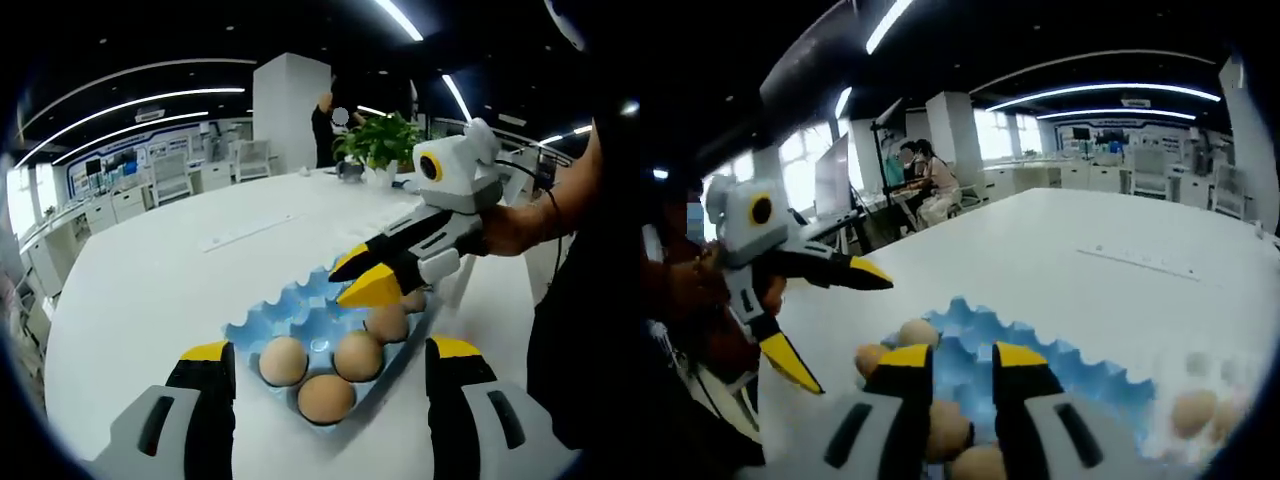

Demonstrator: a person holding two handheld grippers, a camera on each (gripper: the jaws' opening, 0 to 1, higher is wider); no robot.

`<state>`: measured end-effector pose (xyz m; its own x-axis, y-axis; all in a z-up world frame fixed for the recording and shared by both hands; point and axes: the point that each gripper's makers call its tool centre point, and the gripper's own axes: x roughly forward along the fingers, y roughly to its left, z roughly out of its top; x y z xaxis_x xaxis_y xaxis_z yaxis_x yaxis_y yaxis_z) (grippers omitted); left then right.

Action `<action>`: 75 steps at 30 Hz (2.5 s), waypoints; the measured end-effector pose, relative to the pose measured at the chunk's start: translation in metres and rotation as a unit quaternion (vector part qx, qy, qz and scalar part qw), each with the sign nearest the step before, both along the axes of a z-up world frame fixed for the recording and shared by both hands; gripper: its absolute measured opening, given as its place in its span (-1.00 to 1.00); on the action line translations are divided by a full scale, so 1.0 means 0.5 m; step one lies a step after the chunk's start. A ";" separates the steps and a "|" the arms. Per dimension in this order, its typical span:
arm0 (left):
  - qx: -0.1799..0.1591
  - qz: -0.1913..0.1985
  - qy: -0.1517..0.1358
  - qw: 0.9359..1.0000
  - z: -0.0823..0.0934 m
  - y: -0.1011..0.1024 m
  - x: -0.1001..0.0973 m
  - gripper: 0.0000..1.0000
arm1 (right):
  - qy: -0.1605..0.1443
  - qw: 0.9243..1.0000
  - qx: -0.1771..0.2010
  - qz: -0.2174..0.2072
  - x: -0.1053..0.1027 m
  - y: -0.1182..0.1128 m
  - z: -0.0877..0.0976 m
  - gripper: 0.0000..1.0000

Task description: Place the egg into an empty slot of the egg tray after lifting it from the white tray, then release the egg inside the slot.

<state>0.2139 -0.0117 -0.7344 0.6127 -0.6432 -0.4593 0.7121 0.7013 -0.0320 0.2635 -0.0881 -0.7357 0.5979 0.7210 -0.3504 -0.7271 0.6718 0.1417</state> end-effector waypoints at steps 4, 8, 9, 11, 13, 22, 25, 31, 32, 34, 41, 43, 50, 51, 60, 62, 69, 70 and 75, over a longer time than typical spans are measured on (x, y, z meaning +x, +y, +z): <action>0.000 -0.001 -0.001 1.000 0.000 -0.002 0.002 0.55 | -0.021 0.997 -0.010 -0.072 0.012 -0.110 0.010 -0.54; 0.000 -0.002 0.000 1.000 -0.002 -0.002 0.002 0.55 | -0.028 0.988 -0.030 -0.146 0.014 -0.219 0.001 -0.55; 0.000 -0.001 0.000 1.000 -0.002 -0.001 0.002 0.55 | -0.024 0.986 -0.036 -0.162 0.013 -0.242 -0.003 -0.55; 0.000 -0.001 0.000 1.000 -0.002 0.000 0.001 0.55 | -0.024 0.979 -0.036 -0.200 0.014 -0.294 -0.006 -0.55; 0.000 -0.002 0.000 1.000 -0.003 0.000 0.000 0.55 | -0.026 0.972 -0.044 -0.231 0.015 -0.335 -0.008 -0.55; 0.001 -0.005 0.002 1.000 -0.004 -0.006 -0.002 0.55 | -0.002 0.959 -0.071 -0.274 0.023 -0.414 -0.056 -0.55; 0.000 -0.006 0.000 1.000 -0.001 -0.006 -0.002 0.55 | 0.001 0.959 -0.079 -0.271 0.024 -0.416 -0.068 -0.52; 0.000 0.000 -0.005 1.000 0.004 0.002 0.001 0.55 | 0.002 0.962 -0.093 -0.258 0.024 -0.408 -0.080 -0.47; 0.000 0.001 -0.006 1.000 0.004 0.003 0.002 0.55 | -0.001 0.962 -0.098 -0.256 0.022 -0.407 -0.081 -0.47; 0.000 0.001 -0.005 1.000 0.003 0.003 0.001 0.55 | -0.012 0.963 -0.111 -0.246 0.020 -0.407 -0.083 -0.46; 0.001 -0.004 -0.001 1.000 -0.003 -0.002 -0.004 0.55 | -0.010 0.966 -0.114 -0.233 0.020 -0.410 -0.082 -0.49; 0.001 -0.003 -0.001 1.000 -0.003 -0.001 -0.004 0.55 | -0.006 0.966 -0.109 -0.235 0.020 -0.411 -0.081 -0.50; 0.004 0.005 0.000 1.000 -0.004 0.010 -0.001 0.55 | -0.005 0.967 -0.083 -0.241 0.019 -0.413 -0.058 -0.50; 0.003 0.005 0.001 1.000 -0.005 0.011 -0.001 0.55 | -0.009 0.968 -0.084 -0.238 0.019 -0.413 -0.053 -0.50; 0.002 0.000 0.004 1.000 -0.008 0.002 -0.002 0.55 | -0.013 0.971 -0.073 -0.229 0.019 -0.399 -0.030 -0.50; 0.002 0.000 0.004 1.000 -0.008 0.003 -0.002 0.55 | -0.014 0.973 -0.065 -0.222 0.019 -0.385 -0.022 -0.50; 0.003 0.001 0.003 1.000 -0.006 0.006 -0.001 0.55 | -0.036 0.978 -0.055 -0.198 0.027 -0.337 0.008 -0.50; 0.003 0.000 0.003 1.000 -0.006 0.006 -0.002 0.55 | -0.038 0.979 -0.053 -0.196 0.028 -0.332 0.010 -0.50; 0.003 0.002 0.003 1.000 -0.007 0.007 -0.003 0.55 | -0.040 0.982 -0.041 -0.178 0.033 -0.294 0.021 -0.50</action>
